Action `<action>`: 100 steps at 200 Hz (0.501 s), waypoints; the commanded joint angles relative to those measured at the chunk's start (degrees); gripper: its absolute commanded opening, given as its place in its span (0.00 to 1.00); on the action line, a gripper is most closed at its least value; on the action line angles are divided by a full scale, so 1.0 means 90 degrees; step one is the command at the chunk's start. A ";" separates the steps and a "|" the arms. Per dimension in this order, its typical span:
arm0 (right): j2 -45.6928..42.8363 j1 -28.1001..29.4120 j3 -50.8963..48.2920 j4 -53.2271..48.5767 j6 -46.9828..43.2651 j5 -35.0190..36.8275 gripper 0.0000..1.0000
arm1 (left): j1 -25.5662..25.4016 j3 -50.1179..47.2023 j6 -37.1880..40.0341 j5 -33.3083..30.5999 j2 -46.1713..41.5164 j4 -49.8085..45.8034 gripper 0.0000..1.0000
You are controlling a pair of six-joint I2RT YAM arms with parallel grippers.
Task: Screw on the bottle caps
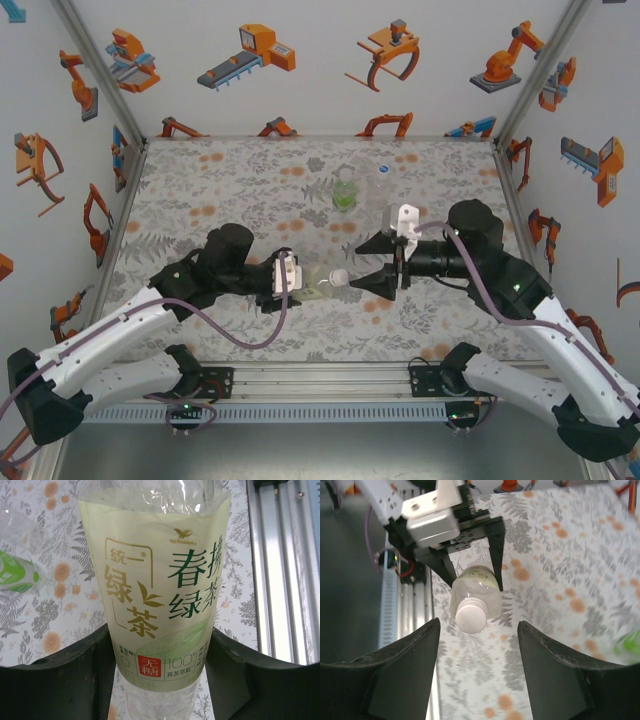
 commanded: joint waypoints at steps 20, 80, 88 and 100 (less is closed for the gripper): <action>0.0229 -0.0013 0.0103 -0.0257 -0.2218 -0.1189 0.53 | -0.0031 0.0399 -0.0263 0.0844 0.0195 -0.0154 0.00; 0.0291 0.0067 -0.0063 -0.0258 -0.2373 -0.1136 0.38 | -0.0036 0.0542 -0.0401 0.1006 0.0373 -0.0288 0.00; 0.0290 0.0077 -0.0072 -0.0257 -0.2373 -0.1140 0.38 | -0.0035 0.0550 -0.0398 0.1009 0.0384 -0.0295 0.00; 0.0316 0.0085 -0.0072 -0.0276 -0.2373 -0.1146 0.38 | -0.0036 0.0558 -0.0395 0.1001 0.0395 -0.0310 0.00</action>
